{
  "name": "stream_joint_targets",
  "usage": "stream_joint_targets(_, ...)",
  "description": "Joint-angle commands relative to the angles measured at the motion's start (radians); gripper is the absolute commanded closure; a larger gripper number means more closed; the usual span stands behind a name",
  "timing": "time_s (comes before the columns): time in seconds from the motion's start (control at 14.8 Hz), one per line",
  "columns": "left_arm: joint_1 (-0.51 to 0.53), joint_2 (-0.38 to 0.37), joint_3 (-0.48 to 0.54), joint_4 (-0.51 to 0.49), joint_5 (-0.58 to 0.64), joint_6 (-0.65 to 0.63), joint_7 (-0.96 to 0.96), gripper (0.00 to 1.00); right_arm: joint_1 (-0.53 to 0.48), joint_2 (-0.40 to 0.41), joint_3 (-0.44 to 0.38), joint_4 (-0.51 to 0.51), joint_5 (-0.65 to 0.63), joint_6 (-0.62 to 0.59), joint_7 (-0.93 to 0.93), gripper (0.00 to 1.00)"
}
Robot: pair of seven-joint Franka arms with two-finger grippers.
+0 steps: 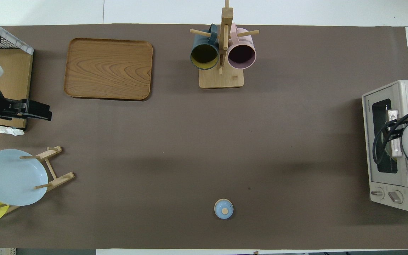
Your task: Put corn in oven
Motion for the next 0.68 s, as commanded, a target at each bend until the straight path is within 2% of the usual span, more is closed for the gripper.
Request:
stream_joint_targets(0.0, 0.01, -0.016, -0.005, -0.011, 0.006, -0.007, 0.006, 0.0, 0.034, 0.006, 0.003, 0.081, 0.112, -0.042, -0.016, 0.0)
stream_joint_targets(0.14, 0.01, -0.016, -0.005, -0.011, 0.006, -0.007, 0.006, 0.0, 0.055, 0.015, 0.003, 0.124, 0.187, -0.047, -0.01, 0.0)
stream_joint_targets(0.34, 0.01, -0.016, -0.006, -0.011, 0.006, -0.007, 0.006, 0.0, 0.084, 0.016, 0.003, 0.141, 0.195, -0.062, 0.102, 0.0)
stream_joint_targets(0.61, 0.01, -0.016, -0.005, -0.011, 0.006, -0.007, 0.006, 0.0, 0.11, 0.046, 0.003, 0.218, 0.191, -0.088, 0.105, 0.0)
